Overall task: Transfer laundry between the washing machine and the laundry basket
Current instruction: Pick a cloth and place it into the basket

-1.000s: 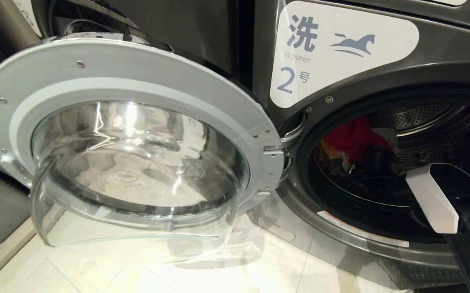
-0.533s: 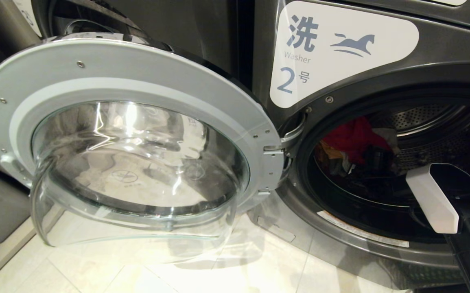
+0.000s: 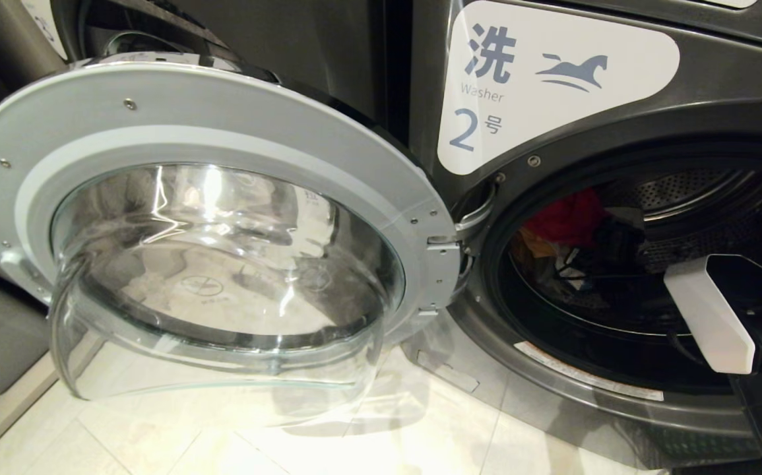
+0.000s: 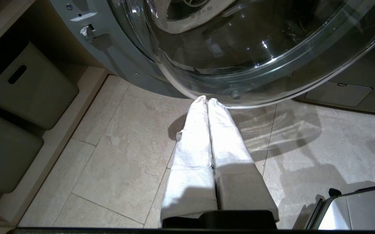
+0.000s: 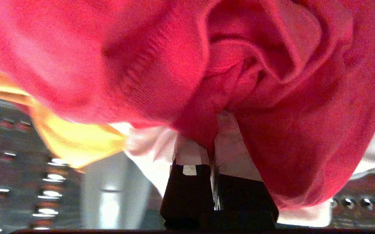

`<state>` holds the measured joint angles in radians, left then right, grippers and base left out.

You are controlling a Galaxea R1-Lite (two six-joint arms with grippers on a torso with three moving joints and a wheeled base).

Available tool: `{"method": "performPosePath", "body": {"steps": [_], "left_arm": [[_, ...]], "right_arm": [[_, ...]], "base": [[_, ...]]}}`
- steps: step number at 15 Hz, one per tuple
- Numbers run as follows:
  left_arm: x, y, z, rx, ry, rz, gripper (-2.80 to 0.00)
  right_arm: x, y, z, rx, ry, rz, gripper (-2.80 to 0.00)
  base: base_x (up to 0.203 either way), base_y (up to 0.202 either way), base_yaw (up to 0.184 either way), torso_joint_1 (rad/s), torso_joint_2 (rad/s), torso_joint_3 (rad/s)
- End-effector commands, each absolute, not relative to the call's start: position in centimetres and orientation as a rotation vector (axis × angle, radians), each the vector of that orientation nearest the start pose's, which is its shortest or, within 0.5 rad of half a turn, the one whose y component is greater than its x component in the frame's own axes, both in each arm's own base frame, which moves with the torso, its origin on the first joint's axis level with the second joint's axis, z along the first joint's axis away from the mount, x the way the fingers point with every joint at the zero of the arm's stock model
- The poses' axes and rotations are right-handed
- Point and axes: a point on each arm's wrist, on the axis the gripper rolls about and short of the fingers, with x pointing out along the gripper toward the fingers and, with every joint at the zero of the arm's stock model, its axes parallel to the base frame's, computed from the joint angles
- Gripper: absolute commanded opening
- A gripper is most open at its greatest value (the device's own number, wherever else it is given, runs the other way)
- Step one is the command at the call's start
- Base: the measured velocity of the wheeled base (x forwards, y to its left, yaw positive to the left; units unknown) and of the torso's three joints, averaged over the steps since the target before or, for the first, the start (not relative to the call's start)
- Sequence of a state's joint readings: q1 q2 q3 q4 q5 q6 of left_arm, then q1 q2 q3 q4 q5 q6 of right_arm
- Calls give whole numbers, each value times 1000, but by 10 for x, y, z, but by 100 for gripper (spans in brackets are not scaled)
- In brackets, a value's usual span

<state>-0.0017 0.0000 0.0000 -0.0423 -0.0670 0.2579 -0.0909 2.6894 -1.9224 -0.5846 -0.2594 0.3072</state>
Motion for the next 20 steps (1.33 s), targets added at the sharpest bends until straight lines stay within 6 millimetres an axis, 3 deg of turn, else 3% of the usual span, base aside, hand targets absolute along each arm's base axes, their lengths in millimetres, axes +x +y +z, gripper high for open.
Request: {"method": "performPosePath", "body": {"steps": [1,6,12,20], "left_arm": [[-23,-1,79,260,-50,-63,-280],[-23,-1,79,260,-50,-63,-280],[-23,-1,79,260,-50,-63,-280],[-23,-1,79,260,-50,-63,-280]], "right_arm": [[542,-51,68,290,88,-376,-280],[515,-26,91,277,136,-404,-280],[438,-3,122,254,245,-397,-280],[341,21,139,231,231,-316,-280]], "base": [[0,0,0,0,0,0],[0,0,0,0,0,0],[0,0,0,0,0,0],[0,0,0,0,0,0]]}}
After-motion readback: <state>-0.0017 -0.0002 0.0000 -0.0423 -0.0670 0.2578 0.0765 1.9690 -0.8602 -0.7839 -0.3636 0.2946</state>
